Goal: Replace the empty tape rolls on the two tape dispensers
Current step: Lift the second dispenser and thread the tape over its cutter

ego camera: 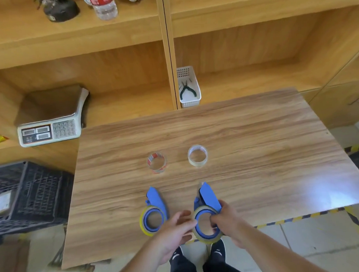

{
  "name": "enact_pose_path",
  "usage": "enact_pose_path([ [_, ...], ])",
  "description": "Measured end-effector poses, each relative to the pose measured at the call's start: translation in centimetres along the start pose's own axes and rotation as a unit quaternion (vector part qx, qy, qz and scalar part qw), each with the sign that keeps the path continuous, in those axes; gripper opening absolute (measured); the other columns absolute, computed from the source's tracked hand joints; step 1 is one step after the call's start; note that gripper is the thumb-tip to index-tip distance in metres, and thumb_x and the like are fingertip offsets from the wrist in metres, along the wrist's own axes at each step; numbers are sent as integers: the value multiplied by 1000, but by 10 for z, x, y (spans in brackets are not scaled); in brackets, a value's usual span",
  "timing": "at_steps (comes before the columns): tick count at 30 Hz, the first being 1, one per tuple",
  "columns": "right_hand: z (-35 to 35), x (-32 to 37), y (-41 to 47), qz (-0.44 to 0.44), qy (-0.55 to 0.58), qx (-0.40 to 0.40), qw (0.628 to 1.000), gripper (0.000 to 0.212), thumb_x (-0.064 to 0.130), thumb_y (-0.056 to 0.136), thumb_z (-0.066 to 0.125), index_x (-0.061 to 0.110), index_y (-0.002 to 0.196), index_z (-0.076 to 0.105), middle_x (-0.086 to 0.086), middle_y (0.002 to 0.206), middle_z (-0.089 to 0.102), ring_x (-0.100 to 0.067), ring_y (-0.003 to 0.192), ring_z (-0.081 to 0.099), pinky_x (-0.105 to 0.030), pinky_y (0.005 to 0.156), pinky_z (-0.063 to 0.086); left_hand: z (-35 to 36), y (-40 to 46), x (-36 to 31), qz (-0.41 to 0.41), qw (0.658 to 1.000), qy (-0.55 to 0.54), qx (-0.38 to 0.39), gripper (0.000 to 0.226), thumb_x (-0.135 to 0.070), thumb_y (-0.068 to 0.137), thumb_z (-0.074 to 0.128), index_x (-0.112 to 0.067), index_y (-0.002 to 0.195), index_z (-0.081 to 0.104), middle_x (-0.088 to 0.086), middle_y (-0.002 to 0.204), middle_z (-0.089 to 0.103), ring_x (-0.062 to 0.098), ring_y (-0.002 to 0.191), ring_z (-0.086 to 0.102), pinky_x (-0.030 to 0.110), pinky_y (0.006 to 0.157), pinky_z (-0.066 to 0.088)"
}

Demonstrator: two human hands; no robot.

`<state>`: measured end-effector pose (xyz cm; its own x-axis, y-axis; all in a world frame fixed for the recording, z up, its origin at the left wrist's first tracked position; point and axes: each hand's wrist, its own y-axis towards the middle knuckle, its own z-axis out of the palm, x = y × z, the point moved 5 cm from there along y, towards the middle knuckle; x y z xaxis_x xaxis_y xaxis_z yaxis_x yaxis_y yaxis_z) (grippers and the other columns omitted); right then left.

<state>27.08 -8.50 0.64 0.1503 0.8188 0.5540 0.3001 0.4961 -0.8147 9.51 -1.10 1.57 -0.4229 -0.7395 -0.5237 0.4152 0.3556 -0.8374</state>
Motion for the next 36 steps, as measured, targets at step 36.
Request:
enact_pose_path([
  [36, 8, -13, 88, -44, -267, -93, 958, 52, 20, 89, 63, 27, 138, 46, -2, 128, 47, -27, 106, 60, -40, 89, 57, -3, 99, 34, -39, 990, -3, -132, 20, -18, 97, 71, -36, 89, 66, -11, 98, 74, 9, 96, 71, 37, 98, 59],
])
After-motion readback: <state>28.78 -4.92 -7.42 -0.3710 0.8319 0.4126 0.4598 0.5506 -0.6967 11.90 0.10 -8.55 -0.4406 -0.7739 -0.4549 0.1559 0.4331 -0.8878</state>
